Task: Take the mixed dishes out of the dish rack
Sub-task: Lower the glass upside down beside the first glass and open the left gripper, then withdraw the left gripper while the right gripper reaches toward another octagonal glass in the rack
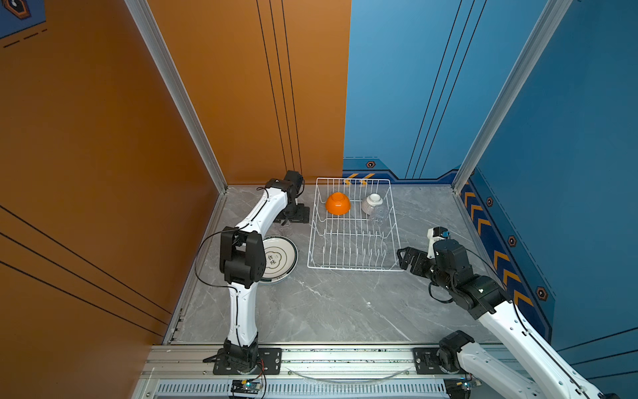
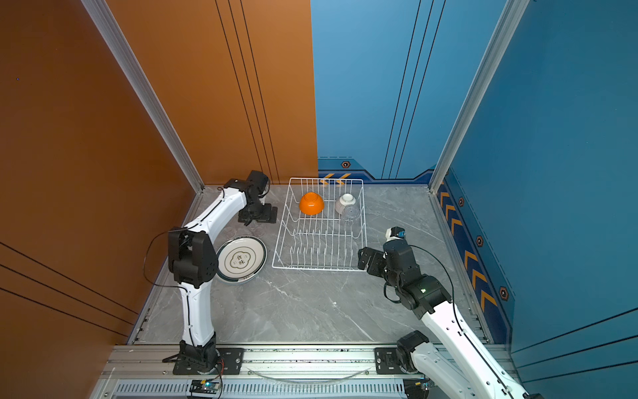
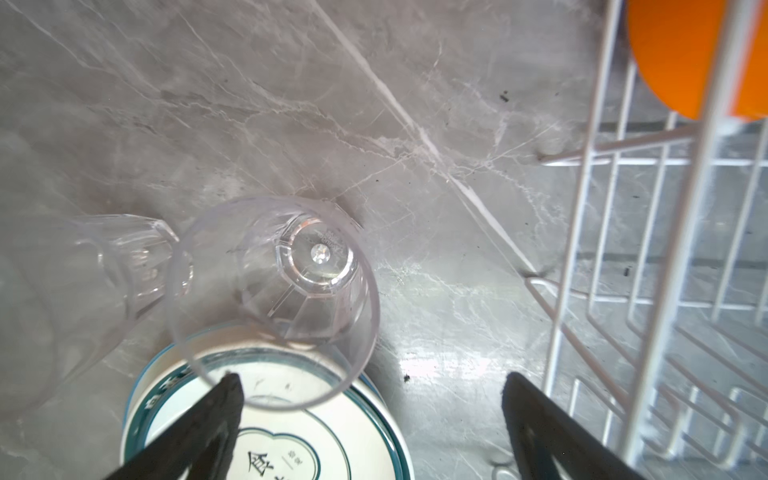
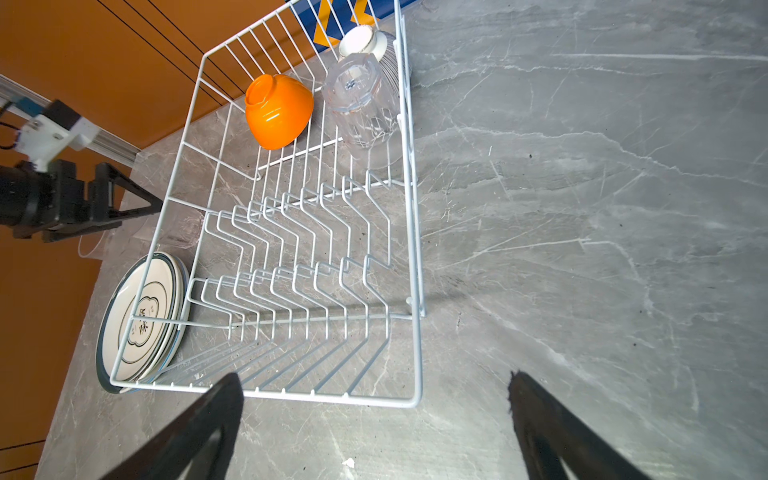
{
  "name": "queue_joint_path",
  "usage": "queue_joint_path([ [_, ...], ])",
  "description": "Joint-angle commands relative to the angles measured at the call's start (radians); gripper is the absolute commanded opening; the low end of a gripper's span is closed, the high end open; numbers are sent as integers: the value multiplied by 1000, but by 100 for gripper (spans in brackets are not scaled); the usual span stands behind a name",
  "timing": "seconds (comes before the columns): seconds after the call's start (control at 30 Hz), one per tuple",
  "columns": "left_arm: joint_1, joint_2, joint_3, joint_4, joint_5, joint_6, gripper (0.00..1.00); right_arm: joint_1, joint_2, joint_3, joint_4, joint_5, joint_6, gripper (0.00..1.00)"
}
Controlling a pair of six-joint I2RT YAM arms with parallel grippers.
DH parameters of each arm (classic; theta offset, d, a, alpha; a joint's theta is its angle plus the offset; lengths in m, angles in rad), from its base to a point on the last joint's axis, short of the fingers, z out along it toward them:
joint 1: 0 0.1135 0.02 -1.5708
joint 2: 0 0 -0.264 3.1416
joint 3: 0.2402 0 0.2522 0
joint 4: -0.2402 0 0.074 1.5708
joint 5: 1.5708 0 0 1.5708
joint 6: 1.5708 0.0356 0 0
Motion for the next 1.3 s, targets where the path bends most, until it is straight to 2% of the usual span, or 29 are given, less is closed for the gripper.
queue_joint_path([
  [0.0, -29, -115, -51, -27, 30, -25, 98, -9, 32, -5, -14, -47, 8, 100],
  [0.13, -85, -235, -146, -25, -36, -31, 98, -11, 90, 7, 27, -154, -3, 100],
  [0.33, -171, -420, -310, 18, -131, -65, 98, -10, 186, 66, 51, -179, 5, 100],
  [0.5, -197, -578, -481, 163, -75, -101, 98, -1, 244, 119, 108, -122, 43, 100],
  [0.7, -183, -739, -702, 378, 78, -110, 98, 30, 334, 181, 220, -39, 97, 100],
  [0.77, -181, -778, -777, 458, 113, -153, 98, 30, 373, 191, 262, -6, 91, 100],
  [0.83, -192, -810, -846, 557, 201, -201, 98, 28, 427, 223, 273, 23, 86, 100],
  [0.93, -222, -833, -872, 562, 272, -246, 98, 36, 507, 292, 276, 33, 80, 100],
  [1.07, -245, -880, -895, 562, 245, -243, 98, 45, 591, 354, 300, 25, 60, 100],
  [1.27, -247, -935, -945, 588, 140, -155, 98, 43, 713, 443, 309, 26, -19, 100],
])
